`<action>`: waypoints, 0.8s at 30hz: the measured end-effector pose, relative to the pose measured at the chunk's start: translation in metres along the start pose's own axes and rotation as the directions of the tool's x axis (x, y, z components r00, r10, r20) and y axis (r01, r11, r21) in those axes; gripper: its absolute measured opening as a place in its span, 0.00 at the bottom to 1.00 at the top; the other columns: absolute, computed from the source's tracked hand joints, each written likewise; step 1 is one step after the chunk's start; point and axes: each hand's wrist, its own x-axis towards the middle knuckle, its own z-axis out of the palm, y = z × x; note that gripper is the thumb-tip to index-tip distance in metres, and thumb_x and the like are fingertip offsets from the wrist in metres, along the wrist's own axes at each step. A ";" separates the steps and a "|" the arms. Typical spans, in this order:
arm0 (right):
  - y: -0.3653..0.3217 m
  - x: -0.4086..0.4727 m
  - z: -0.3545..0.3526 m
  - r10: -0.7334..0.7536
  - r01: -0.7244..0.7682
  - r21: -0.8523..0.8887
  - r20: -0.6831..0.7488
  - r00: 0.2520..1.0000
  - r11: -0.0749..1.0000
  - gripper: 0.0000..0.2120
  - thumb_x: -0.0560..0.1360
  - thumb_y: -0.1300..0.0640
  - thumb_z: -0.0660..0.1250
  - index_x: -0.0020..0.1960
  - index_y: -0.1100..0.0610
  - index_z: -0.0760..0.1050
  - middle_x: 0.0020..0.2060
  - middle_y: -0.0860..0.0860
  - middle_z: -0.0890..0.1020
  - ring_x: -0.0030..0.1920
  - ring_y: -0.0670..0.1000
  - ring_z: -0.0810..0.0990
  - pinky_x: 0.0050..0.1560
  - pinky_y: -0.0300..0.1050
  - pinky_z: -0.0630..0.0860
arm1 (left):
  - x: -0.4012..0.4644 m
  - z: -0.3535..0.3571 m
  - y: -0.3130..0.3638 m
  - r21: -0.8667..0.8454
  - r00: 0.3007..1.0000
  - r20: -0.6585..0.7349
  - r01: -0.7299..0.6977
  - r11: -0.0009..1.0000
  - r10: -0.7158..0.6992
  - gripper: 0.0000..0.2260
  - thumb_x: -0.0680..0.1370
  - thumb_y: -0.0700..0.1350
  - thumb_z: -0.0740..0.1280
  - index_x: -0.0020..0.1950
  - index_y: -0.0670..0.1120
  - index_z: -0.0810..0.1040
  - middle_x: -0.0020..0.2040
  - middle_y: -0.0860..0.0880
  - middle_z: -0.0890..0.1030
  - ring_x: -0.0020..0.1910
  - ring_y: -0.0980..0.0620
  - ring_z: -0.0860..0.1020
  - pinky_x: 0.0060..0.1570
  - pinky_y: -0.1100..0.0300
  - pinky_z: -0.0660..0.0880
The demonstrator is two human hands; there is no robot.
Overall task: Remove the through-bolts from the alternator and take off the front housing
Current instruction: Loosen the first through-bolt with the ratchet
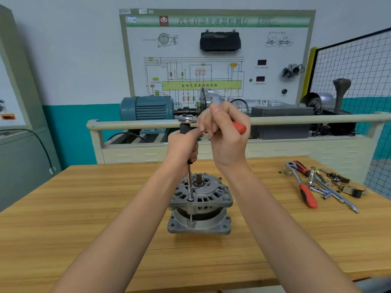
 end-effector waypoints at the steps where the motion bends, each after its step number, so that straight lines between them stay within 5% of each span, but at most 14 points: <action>1: -0.001 0.002 0.000 0.007 -0.007 0.006 0.028 1.000 1.000 0.15 0.73 0.67 0.59 0.29 0.55 0.67 0.22 0.49 0.69 0.30 0.54 0.69 0.36 0.48 0.68 | 0.000 -0.001 0.003 -0.010 1.000 0.008 -0.004 1.000 0.004 0.17 0.76 0.37 0.63 0.31 0.48 0.61 0.19 0.54 0.60 0.17 0.56 0.56 0.20 0.68 0.54; 7: -0.010 0.010 0.000 -0.013 0.029 -0.088 0.175 0.985 0.996 0.05 0.71 0.67 0.63 0.44 0.58 0.73 0.37 0.52 0.76 0.46 0.54 0.77 0.52 0.46 0.74 | -0.002 -0.006 0.026 -0.010 0.998 0.022 -0.051 0.999 0.051 0.17 0.76 0.39 0.64 0.31 0.49 0.61 0.20 0.53 0.59 0.19 0.54 0.55 0.21 0.66 0.53; 10: 0.000 -0.002 -0.009 0.180 -0.147 -0.170 0.196 0.964 0.974 0.17 0.70 0.69 0.67 0.57 0.59 0.71 0.49 0.51 0.78 0.53 0.47 0.77 0.58 0.43 0.74 | -0.004 -0.018 0.027 0.039 0.999 -0.029 -0.013 0.999 0.014 0.16 0.76 0.42 0.66 0.32 0.49 0.64 0.20 0.54 0.61 0.19 0.55 0.57 0.20 0.66 0.55; 13: 0.016 -0.025 -0.025 0.482 -0.406 -0.490 0.032 0.876 0.771 0.15 0.71 0.68 0.71 0.54 0.55 0.76 0.48 0.46 0.81 0.49 0.42 0.79 0.52 0.38 0.75 | -0.006 -0.037 0.012 0.083 0.994 -0.077 0.088 0.993 -0.082 0.16 0.75 0.45 0.68 0.32 0.49 0.65 0.20 0.54 0.61 0.19 0.56 0.58 0.20 0.66 0.56; 16: 0.030 -0.049 -0.048 0.678 -0.511 -0.687 -0.038 0.734 0.516 0.05 0.73 0.61 0.72 0.45 0.52 0.80 0.42 0.46 0.83 0.44 0.42 0.81 0.48 0.39 0.76 | -0.012 -0.057 -0.015 -0.030 0.977 -0.080 0.195 0.980 -0.197 0.15 0.76 0.42 0.68 0.34 0.50 0.65 0.22 0.54 0.61 0.19 0.56 0.58 0.20 0.66 0.57; 20: 0.041 -0.074 -0.062 0.797 -0.466 -0.818 -0.015 0.604 0.338 0.03 0.71 0.55 0.74 0.43 0.50 0.80 0.39 0.46 0.83 0.41 0.42 0.80 0.41 0.34 0.75 | -0.015 -0.073 -0.043 -0.177 0.947 -0.043 0.306 0.935 -0.318 0.14 0.76 0.38 0.64 0.34 0.49 0.63 0.22 0.54 0.60 0.19 0.57 0.58 0.19 0.66 0.57; 24: 0.044 -0.079 -0.065 0.775 -0.323 -0.893 0.044 0.631 0.314 0.05 0.69 0.52 0.75 0.43 0.48 0.81 0.39 0.45 0.80 0.39 0.41 0.77 0.40 0.33 0.74 | -0.016 -0.075 -0.057 -0.167 0.941 -0.010 0.332 0.928 -0.338 0.14 0.77 0.39 0.64 0.35 0.49 0.64 0.22 0.54 0.61 0.20 0.57 0.59 0.20 0.65 0.57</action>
